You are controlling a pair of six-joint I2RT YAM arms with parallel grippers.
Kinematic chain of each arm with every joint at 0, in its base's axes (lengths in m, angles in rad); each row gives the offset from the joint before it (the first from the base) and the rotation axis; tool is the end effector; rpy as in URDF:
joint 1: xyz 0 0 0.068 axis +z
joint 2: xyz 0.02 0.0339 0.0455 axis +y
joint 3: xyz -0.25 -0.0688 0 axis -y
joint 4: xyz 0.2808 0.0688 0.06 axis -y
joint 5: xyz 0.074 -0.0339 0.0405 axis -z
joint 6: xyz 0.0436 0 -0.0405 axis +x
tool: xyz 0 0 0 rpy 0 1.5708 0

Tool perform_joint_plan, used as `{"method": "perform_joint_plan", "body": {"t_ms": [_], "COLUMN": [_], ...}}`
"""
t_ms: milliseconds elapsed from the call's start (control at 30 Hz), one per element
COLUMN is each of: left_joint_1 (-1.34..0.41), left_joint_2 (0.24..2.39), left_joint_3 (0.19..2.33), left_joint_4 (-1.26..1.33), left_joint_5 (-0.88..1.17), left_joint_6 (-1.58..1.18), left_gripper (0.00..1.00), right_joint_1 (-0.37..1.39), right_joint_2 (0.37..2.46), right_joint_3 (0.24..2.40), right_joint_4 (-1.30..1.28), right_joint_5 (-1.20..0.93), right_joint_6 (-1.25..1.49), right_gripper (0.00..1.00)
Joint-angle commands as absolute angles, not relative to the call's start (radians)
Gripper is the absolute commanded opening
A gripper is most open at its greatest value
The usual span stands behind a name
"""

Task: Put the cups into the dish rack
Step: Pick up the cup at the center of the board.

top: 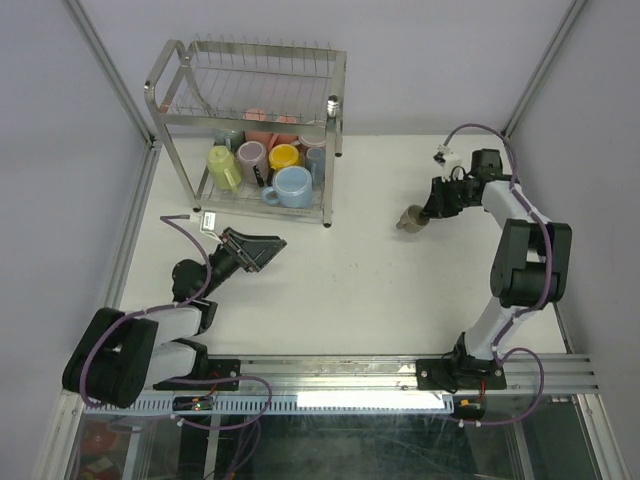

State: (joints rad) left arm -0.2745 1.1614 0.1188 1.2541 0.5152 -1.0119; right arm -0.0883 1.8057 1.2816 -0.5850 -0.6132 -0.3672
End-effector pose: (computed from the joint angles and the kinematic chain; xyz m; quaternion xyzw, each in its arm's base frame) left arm 0.2091 -0.0812 0.1540 -0.0342 0.6384 -0.5792 0.5058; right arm 0.4008 -0.0103 0.1699 -0.1974 0.9095 0.2370 0.2788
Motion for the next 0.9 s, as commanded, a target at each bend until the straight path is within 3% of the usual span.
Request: {"method": "perform_joint_plan", "body": {"t_ms": [0, 167, 367, 733, 867], "left_joint_1": [-0.308, -0.433, -0.554, -0.775, -0.831], "left_joint_2": [1.301, 1.466, 1.485, 1.515, 1.556], "left_joint_3": [0.122, 0.188, 0.235, 0.338, 0.425], "left_joint_4": [1.622, 1.744, 1.746, 1.733, 1.717], "left_joint_5": [0.583, 0.566, 0.472, 0.182, 0.139], "left_joint_6": [-1.209, -1.314, -1.315, -1.386, -1.374], "left_gripper": [0.9, 0.86, 0.86, 0.86, 0.85], "right_joint_1": [-0.104, -0.104, -0.1, -0.005, 0.017], "right_joint_2": [1.594, 1.453, 1.379, 1.261, 1.231], "right_joint_3": [1.227, 1.146, 1.133, 1.044, 0.994], "right_joint_4": [-0.477, -0.349, -0.284, -0.063, 0.121], "right_joint_5": [-0.932, -1.109, -1.295, -1.399, -1.411], "right_joint_6": [-0.374, -0.39, -0.431, -0.433, -0.264], "right_gripper": [0.0, 0.0, 0.0, 0.0, 0.0]}}
